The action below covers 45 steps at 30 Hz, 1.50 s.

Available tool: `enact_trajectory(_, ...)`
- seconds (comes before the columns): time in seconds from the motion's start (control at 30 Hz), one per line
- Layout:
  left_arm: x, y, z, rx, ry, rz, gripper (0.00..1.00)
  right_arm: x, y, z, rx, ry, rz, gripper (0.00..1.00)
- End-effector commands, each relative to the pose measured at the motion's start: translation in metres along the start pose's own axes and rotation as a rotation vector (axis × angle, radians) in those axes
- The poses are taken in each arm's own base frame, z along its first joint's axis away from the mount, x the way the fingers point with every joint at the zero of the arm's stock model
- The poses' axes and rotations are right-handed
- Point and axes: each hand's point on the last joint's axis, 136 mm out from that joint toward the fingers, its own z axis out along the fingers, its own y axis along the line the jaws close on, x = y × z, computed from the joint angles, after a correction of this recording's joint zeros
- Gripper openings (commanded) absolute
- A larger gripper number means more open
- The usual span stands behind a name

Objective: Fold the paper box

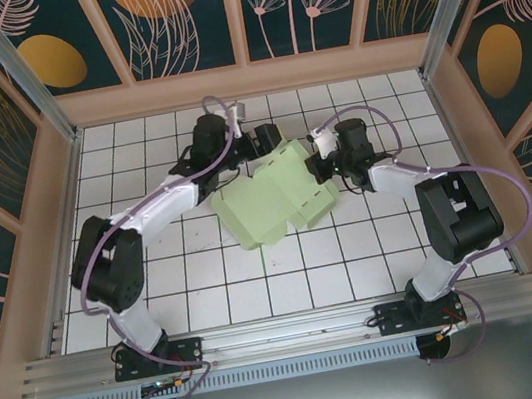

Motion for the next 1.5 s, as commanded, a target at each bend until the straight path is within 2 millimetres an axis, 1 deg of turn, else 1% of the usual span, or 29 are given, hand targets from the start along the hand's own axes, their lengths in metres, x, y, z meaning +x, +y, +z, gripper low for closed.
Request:
enact_trajectory(0.0,-0.021,0.010,-0.025,-0.054,-0.120,0.115,0.85,0.017,-0.006,0.004,0.024,0.067,0.063,0.03)
enact_trajectory(0.07,-0.020,0.022,-0.036,-0.111,-0.137,0.147,0.87,0.028,-0.015,0.010,0.063,0.120,0.094,0.02)
enact_trajectory(0.2,-0.016,0.042,-0.048,-0.212,-0.132,0.179,0.88,0.041,-0.030,0.019,0.125,0.201,0.176,0.00)
enact_trajectory(0.3,-0.013,0.049,-0.053,-0.238,-0.131,0.187,0.88,0.042,-0.035,0.025,0.136,0.215,0.223,0.05)
enact_trajectory(0.37,-0.011,0.052,-0.052,-0.242,-0.125,0.187,0.88,0.039,-0.035,0.024,0.105,0.192,0.262,0.14)
enact_trajectory(0.4,-0.010,0.054,-0.051,-0.244,-0.117,0.181,0.88,0.037,-0.035,0.022,0.074,0.169,0.293,0.21)
enact_trajectory(0.43,-0.008,0.055,-0.049,-0.243,-0.107,0.179,0.88,0.035,-0.035,0.018,0.039,0.138,0.320,0.30)
enact_trajectory(0.47,-0.007,0.055,-0.049,-0.239,-0.103,0.179,0.88,0.034,-0.034,0.013,0.010,0.113,0.337,0.38)
enact_trajectory(0.53,-0.005,0.058,-0.048,-0.242,-0.104,0.179,0.88,0.033,-0.033,0.003,-0.015,0.072,0.342,0.47)
enact_trajectory(0.6,-0.003,0.061,-0.047,-0.245,-0.103,0.173,0.88,0.034,-0.034,-0.006,-0.006,0.049,0.336,0.51)
enact_trajectory(0.7,-0.001,0.063,-0.044,-0.235,-0.095,0.168,0.89,0.038,-0.034,-0.015,0.003,0.028,0.339,0.53)
enact_trajectory(0.77,0.000,0.062,-0.042,-0.229,-0.090,0.168,0.89,0.043,-0.036,-0.017,0.003,0.034,0.363,0.54)
enact_trajectory(0.8,-0.001,0.062,-0.041,-0.226,-0.091,0.171,0.89,0.044,-0.037,-0.018,0.008,0.035,0.377,0.57)
enact_trajectory(0.83,0.000,0.062,-0.041,-0.224,-0.088,0.171,0.89,0.047,-0.040,-0.019,0.012,0.038,0.394,0.57)
enact_trajectory(0.9,0.000,0.062,-0.040,-0.223,-0.083,0.177,0.89,0.052,-0.041,-0.018,0.012,0.054,0.419,0.58)
enact_trajectory(1.03,-0.001,0.061,-0.040,-0.221,-0.084,0.179,0.89,0.064,-0.040,-0.010,0.000,0.109,0.484,0.58)
enact_trajectory(1.1,0.000,0.061,-0.041,-0.223,-0.085,0.179,0.89,0.064,-0.041,-0.005,-0.003,0.119,0.534,0.57)
enact_trajectory(1.17,0.001,0.062,-0.041,-0.225,-0.082,0.177,0.89,0.064,-0.037,0.000,-0.025,0.126,0.548,0.56)
enact_trajectory(1.3,0.004,0.063,-0.041,-0.225,-0.075,0.180,0.89,0.072,-0.036,0.012,-0.006,0.169,0.533,0.47)
enact_trajectory(1.37,0.003,0.064,-0.042,-0.228,-0.076,0.186,0.89,0.071,-0.034,0.014,-0.002,0.171,0.514,0.37)
enact_trajectory(1.47,0.004,0.066,-0.042,-0.237,-0.071,0.191,0.89,0.074,-0.032,0.018,0.009,0.187,0.489,0.27)
